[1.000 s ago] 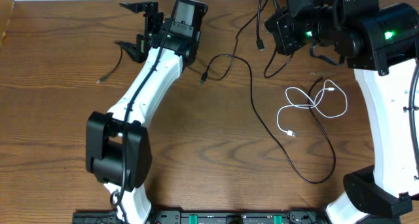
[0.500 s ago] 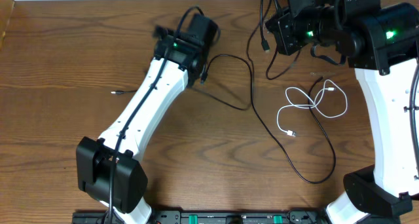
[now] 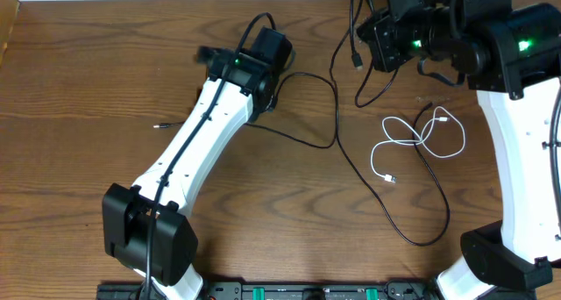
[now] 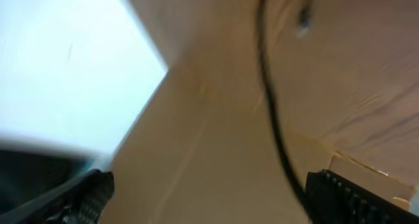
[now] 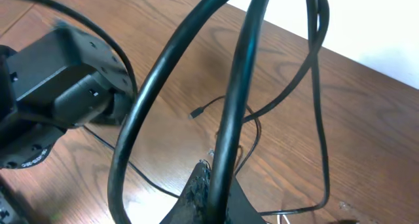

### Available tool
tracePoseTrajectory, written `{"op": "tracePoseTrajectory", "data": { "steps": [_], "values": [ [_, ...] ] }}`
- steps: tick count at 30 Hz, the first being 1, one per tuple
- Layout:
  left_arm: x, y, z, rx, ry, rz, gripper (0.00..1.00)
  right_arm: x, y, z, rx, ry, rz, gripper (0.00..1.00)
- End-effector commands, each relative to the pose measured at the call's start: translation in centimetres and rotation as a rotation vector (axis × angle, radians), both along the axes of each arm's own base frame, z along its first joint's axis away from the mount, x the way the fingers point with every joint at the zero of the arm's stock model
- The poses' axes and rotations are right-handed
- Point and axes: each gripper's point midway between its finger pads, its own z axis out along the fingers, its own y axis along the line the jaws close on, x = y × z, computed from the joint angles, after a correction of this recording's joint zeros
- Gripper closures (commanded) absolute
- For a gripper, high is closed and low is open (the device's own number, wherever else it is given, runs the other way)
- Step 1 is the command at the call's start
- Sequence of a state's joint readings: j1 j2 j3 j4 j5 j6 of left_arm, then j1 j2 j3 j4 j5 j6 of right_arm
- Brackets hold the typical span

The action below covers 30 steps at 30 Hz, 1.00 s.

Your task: Untangle cables

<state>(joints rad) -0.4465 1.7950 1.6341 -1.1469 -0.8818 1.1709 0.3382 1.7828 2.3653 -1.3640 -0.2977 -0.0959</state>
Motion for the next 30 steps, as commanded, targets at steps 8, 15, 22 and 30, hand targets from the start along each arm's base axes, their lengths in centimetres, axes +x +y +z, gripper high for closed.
{"op": "tracePoseTrajectory", "data": {
  "steps": [8, 15, 22, 30],
  "values": [
    [-0.8, -1.7, -3.5, -0.347, 0.013, 0.123, 0.02, 0.2, 0.3, 0.4, 0.016, -0.017, 0.023, 0.99],
    [-3.9, 0.0, -3.7, -0.229, 0.200, 0.106, 0.02, 0.4, 0.3, 0.5, 0.018, -0.025, 0.023, 0.99],
    [-1.9, 1.7, -2.5, -0.208, 0.023, 0.194, 0.02, 0.5, 0.6, 0.8, 0.033, -0.036, 0.028, 0.99],
    [6.4, -1.2, 0.6, -0.406, -0.414, 0.152, 0.02, 0.5, 0.5, 0.7, 0.028, -0.033, 0.024, 0.99]
  ]
}}
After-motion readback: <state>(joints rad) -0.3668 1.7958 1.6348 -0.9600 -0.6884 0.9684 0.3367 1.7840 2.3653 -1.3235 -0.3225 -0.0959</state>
